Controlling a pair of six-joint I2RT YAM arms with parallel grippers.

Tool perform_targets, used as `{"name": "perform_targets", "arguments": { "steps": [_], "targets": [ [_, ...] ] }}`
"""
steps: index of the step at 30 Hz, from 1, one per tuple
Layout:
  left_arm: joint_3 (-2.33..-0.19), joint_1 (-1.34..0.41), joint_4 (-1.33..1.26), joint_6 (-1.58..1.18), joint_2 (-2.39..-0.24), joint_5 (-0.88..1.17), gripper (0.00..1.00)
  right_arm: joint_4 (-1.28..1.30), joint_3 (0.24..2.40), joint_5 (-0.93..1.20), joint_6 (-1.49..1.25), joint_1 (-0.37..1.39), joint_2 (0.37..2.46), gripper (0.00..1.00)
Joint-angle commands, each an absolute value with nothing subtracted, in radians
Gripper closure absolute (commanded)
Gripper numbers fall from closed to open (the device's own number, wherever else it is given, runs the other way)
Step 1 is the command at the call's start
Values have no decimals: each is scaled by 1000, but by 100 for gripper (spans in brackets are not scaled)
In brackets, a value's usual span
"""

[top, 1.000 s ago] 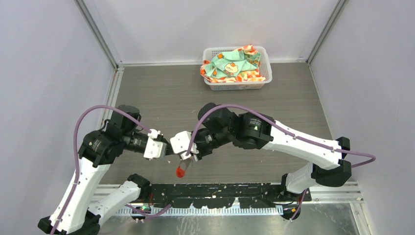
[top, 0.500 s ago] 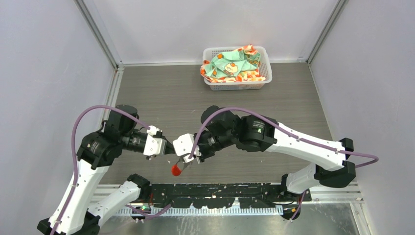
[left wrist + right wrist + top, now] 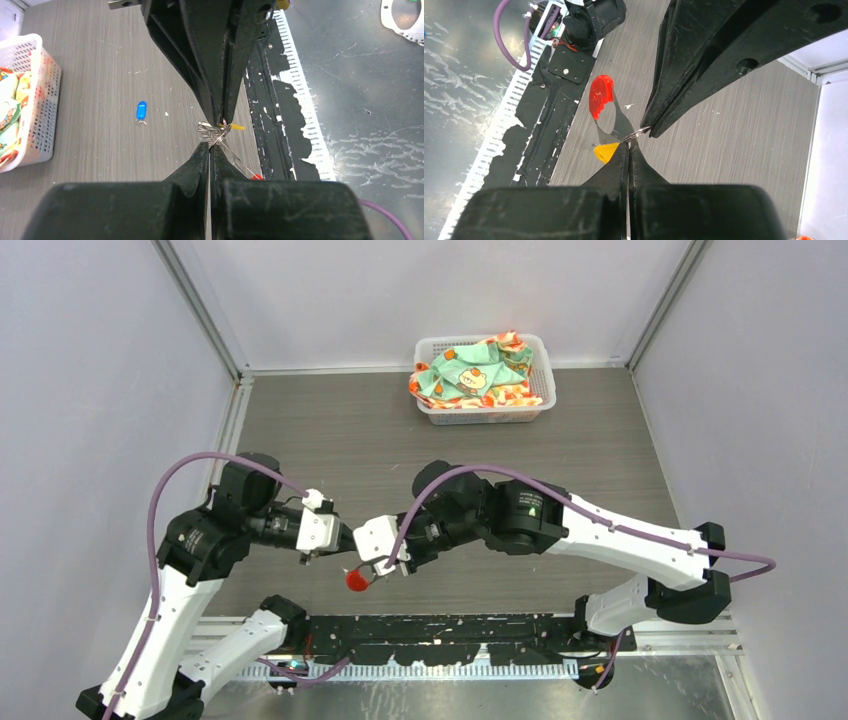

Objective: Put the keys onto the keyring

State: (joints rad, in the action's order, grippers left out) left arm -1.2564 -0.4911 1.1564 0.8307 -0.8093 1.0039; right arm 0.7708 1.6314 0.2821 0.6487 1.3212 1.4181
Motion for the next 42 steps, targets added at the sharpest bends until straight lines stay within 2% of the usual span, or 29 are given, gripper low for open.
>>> {"name": "perform_targets", "arguments": {
  "steps": [1, 16, 27, 42],
  "targets": [
    [-1253, -497, 1048, 718, -796, 1007, 100, 716, 1609, 211, 644, 1344, 1371, 99],
    [-1132, -497, 779, 280, -718, 1018, 100, 470, 1436, -93, 654, 1413, 1296, 99],
    [-1063, -497, 666, 119, -666, 965, 100, 332, 1328, -116, 579, 1414, 1186, 99],
    [-1077, -497, 637, 119, -670, 964, 100, 390, 1313, -54, 516, 1414, 1120, 99]
  ]
}}
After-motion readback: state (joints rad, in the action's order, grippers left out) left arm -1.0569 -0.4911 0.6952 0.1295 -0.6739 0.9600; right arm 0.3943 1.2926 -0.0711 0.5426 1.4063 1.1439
